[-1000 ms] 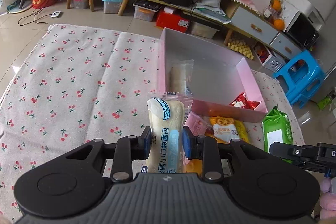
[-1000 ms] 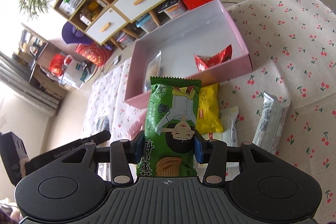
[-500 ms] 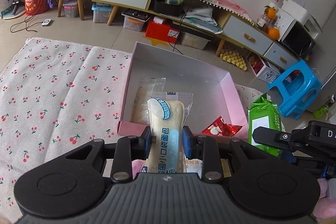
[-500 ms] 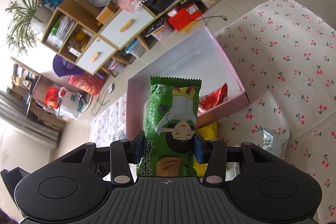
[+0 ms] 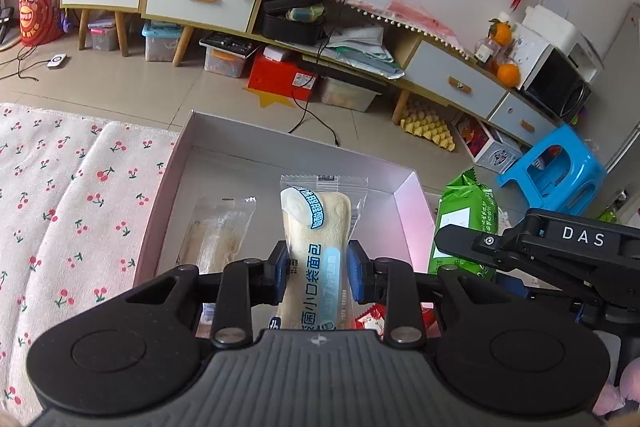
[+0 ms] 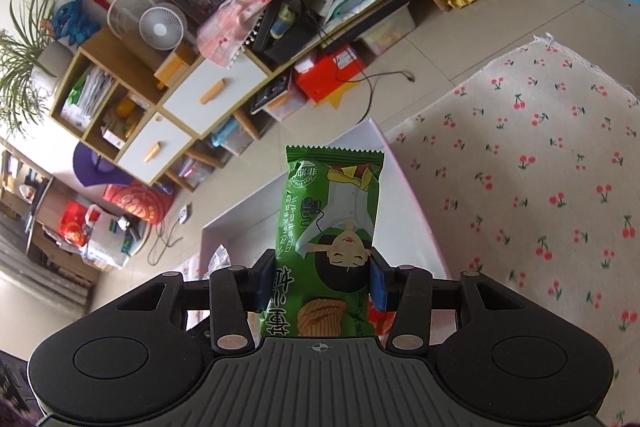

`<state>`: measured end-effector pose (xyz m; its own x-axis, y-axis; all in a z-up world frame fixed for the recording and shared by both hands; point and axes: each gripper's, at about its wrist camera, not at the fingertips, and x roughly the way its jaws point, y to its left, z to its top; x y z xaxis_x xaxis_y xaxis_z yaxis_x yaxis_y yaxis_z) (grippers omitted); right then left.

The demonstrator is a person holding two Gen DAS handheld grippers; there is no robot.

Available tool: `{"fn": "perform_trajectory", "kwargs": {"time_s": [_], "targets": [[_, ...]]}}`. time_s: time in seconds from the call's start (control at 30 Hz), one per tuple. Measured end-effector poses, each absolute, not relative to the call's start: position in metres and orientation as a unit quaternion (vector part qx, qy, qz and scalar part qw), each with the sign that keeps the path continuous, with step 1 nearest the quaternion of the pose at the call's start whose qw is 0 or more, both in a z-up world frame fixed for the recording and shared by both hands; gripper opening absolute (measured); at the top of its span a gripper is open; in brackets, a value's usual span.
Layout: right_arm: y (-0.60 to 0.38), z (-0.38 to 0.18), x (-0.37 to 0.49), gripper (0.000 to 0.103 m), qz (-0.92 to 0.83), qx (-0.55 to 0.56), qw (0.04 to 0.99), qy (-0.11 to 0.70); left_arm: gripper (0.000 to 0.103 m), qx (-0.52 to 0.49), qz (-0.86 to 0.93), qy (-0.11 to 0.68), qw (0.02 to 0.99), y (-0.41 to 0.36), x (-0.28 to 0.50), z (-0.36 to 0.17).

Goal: Organize snacks
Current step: 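Lower both held snacks into the pink box and open both tools, then withdraw both tools from the box toward the snack pile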

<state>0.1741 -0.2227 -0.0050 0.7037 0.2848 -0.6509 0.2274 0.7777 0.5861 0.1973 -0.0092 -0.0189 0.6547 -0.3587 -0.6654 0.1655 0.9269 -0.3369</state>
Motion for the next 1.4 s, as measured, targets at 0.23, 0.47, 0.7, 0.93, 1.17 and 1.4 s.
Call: {"fn": "perform_trajectory", "kwargs": {"time_s": [0.23,0.47,0.7,0.93,1.17,1.4], "targets": [[-0.224,-0.024,0.198,0.045,0.022,0.31,0.867,0.388,0.027,-0.11,-0.134,0.386,0.906,-0.012,0.211,-0.032],[-0.216,-0.035,0.21,0.045,0.035,0.276,0.876,0.395,0.028,-0.114,-0.13,0.389,0.905,-0.011,0.216,-0.039],[-0.216,-0.043,0.214,0.047,0.031,0.272,0.873,0.403,0.029,-0.103,-0.126,0.399,0.903,-0.015,0.219,-0.042],[-0.219,-0.035,0.21,0.067,0.036,0.283,0.874,0.394,0.05,-0.098,-0.122,0.397,0.904,-0.014,0.216,-0.038],[-0.218,-0.021,0.2,0.071,0.032,0.269,0.878,0.395,0.063,-0.093,-0.122,0.393,0.907,-0.018,0.207,-0.026],[-0.22,0.002,0.179,0.08,0.022,0.259,0.882,0.393,0.085,-0.088,-0.13,0.393,0.906,-0.015,0.191,-0.008]]}}
